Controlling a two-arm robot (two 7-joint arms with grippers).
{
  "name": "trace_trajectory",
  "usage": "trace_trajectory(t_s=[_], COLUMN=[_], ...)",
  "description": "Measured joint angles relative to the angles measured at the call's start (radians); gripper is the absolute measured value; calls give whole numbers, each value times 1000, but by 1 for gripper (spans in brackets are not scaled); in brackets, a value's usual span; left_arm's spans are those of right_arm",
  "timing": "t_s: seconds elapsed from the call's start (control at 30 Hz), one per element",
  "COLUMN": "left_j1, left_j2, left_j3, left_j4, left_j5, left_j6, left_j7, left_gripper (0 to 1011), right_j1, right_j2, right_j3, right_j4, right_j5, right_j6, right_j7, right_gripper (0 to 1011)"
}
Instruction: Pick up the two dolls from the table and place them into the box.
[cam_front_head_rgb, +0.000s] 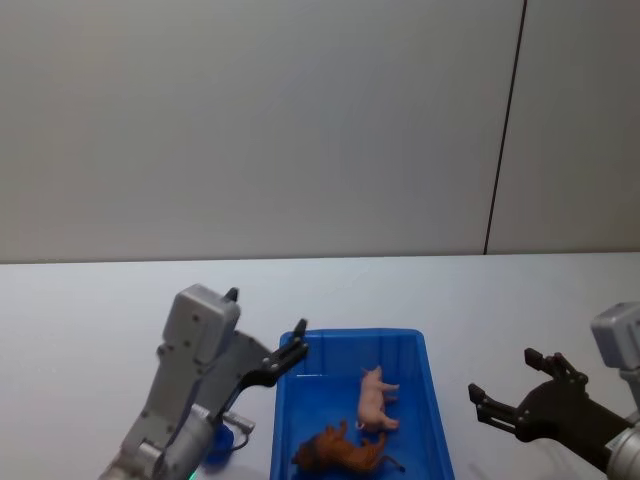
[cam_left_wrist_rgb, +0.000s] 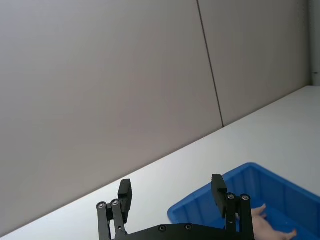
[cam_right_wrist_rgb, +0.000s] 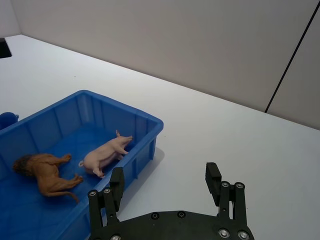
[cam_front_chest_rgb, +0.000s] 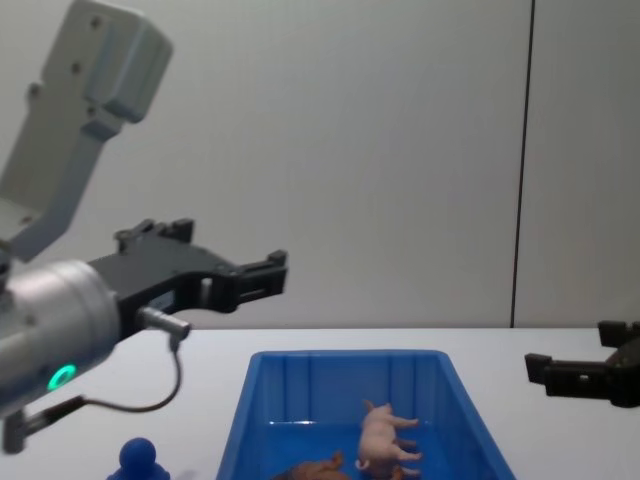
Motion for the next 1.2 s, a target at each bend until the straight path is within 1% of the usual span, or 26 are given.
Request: trace_trajectory(t_s=[0.17, 0.27, 0.57, 0.77, 0.9, 1.2], left_j1=[38, 73, 143, 172, 183, 187], left_j2=[31, 59, 111, 128, 132, 131], left_j3=[-9, -17, -29, -32, -33, -37], left_j4=[-33, -58, -81, -68, -52, 9], left_j5=[-16, -31, -69, -87, -95, -102], left_j6=[20, 39, 75, 83, 83, 70], left_j7=[43, 78, 122, 125, 118, 66], left_gripper=[1003, 1003, 1003, 1003, 1003, 1003], right_j1=[-5, -6, -10, -11, -12, -12], right_j2=[5, 7, 11, 12, 13, 13], right_j3=[3, 4, 7, 7, 8, 8], right_j4=[-3, -5, -7, -8, -8, -9], right_j5=[3, 4, 6, 6, 7, 7], right_j6=[-3, -4, -5, -6, -6, -7], right_j7=[-2, -3, -4, -5, -5, -6], right_gripper=[1001, 1001, 1001, 1001, 1001, 1001])
